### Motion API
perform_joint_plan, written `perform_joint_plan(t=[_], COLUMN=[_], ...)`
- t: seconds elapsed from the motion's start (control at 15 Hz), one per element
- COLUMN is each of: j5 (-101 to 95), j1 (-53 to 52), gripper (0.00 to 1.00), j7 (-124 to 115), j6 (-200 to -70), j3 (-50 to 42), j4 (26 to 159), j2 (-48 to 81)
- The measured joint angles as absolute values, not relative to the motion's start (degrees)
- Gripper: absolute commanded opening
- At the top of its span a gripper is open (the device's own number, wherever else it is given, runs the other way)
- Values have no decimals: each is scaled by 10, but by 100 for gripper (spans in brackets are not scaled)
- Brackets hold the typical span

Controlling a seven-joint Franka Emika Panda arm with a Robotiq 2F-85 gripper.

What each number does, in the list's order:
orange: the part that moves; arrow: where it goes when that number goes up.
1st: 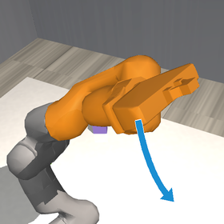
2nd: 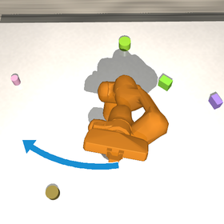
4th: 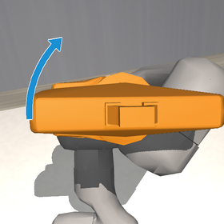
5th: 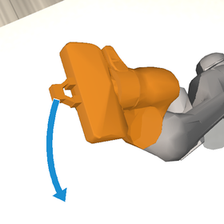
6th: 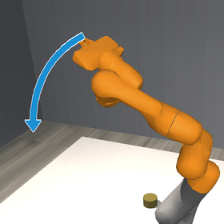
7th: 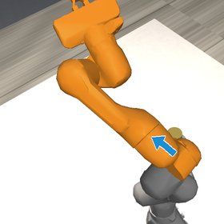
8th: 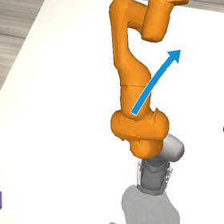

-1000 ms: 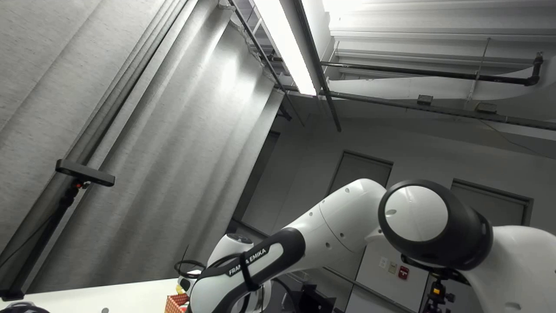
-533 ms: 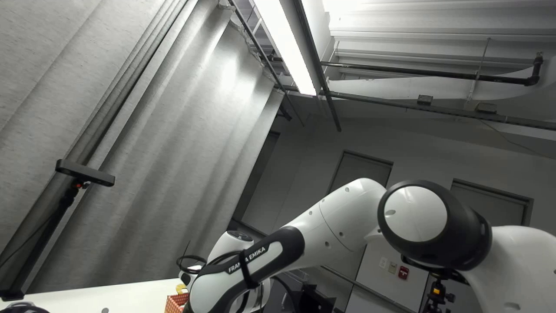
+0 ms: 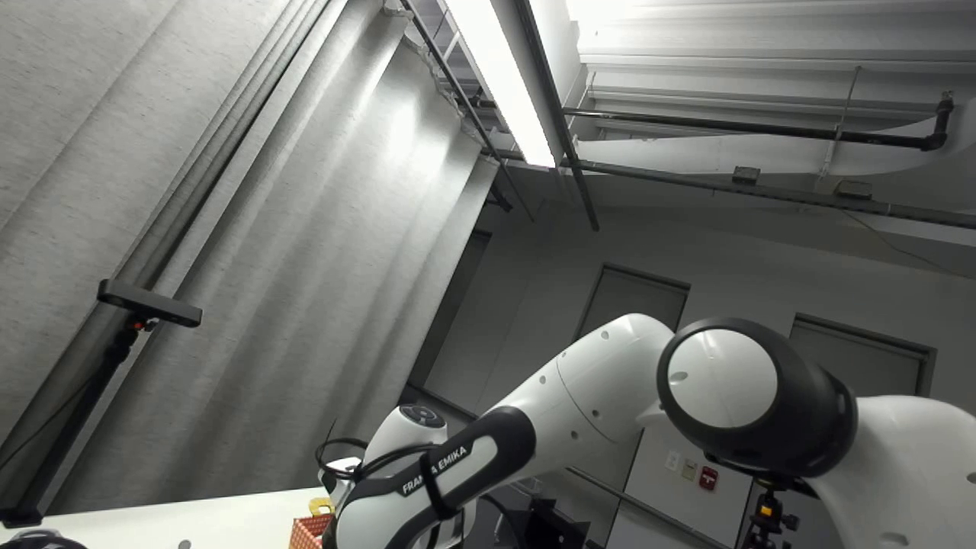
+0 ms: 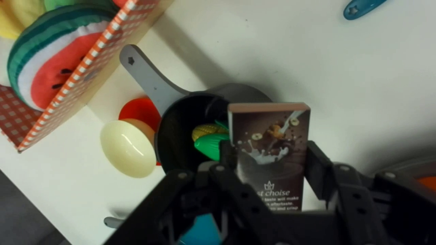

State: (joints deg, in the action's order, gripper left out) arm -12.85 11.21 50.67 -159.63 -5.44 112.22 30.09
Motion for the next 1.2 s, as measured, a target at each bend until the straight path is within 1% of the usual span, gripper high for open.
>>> perform_joint_plan(t=[0.13,0.67,1.2], j5=[-149,-163,-163], j1=[105,105,105], gripper=[28,28,28], j7=[481,441,414], j6=[-1605,-1604,-1570], j3=[-67,-87,-74], j4=[1113,986,975], j2=[306,375,399])
